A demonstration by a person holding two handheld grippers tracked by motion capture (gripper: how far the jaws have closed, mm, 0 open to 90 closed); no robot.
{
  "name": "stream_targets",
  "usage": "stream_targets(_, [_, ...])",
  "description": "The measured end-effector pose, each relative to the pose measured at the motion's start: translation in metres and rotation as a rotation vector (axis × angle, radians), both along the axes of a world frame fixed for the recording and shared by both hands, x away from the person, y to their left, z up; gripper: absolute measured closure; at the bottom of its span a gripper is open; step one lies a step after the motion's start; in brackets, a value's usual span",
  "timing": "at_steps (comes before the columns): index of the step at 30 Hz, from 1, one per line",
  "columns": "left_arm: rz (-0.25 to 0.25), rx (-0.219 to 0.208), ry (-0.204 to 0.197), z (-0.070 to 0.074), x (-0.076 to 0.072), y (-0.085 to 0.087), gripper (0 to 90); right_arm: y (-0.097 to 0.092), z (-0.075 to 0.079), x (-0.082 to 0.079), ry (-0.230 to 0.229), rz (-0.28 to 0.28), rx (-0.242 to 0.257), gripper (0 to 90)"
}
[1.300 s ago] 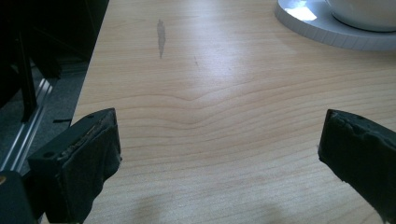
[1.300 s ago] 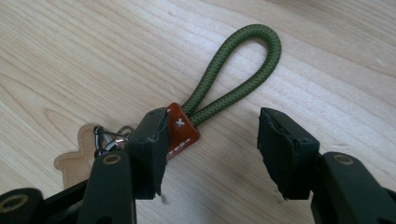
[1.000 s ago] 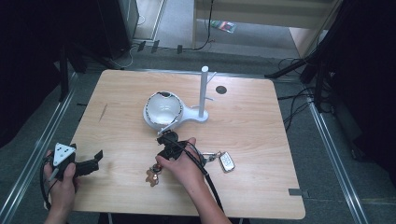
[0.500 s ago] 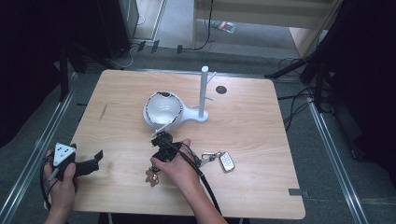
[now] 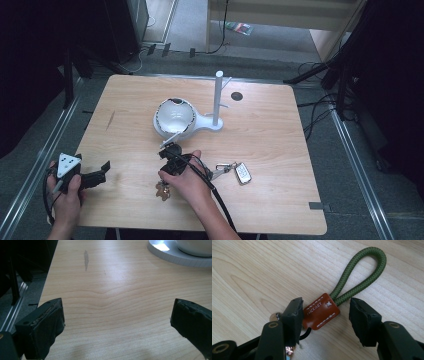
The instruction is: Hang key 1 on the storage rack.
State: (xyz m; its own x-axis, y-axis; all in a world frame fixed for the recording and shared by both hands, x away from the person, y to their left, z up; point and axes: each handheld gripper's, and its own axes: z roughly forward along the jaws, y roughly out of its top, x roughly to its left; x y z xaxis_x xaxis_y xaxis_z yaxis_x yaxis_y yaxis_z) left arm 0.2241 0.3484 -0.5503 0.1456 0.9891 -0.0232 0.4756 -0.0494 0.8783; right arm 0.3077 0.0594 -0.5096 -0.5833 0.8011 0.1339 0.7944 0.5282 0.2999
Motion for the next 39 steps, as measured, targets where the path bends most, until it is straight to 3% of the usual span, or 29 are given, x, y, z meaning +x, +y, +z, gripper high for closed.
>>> stream_targets(9, [0.001,-0.002,0.001,0.0,0.0,0.0,0.0,-0.003,0.003,0.004,-0.005,-0.003,0.035,42.3])
stream_targets(15, [0.001,-0.001,0.002,0.0,0.0,0.0,0.0,0.0,0.002,0.002,0.014,-0.025,0.031,42.0])
stream_targets(26, [0.002,-0.001,0.003,0.0,0.0,0.0,0.0,0.002,-0.002,0.003,0.03,-0.043,0.017,50.6])
stream_targets(29, [0.003,-0.001,0.003,0.0,0.0,0.0,0.0,0.005,-0.002,0.002,0.013,-0.036,0.002,53.0])
stream_targets(31, [0.003,0.0,0.003,0.0,0.001,0.0,0.0,0.011,-0.003,-0.001,-0.028,-0.011,-0.043,57.6])
stream_targets(35, [0.001,0.002,0.004,0.0,0.0,0.0,0.0,0.019,-0.003,-0.006,-0.062,0.022,-0.085,60.5])
stream_targets(39, [0.0,0.001,0.004,0.0,0.0,0.0,0.0,0.019,-0.004,-0.006,-0.076,0.048,-0.091,62.1])
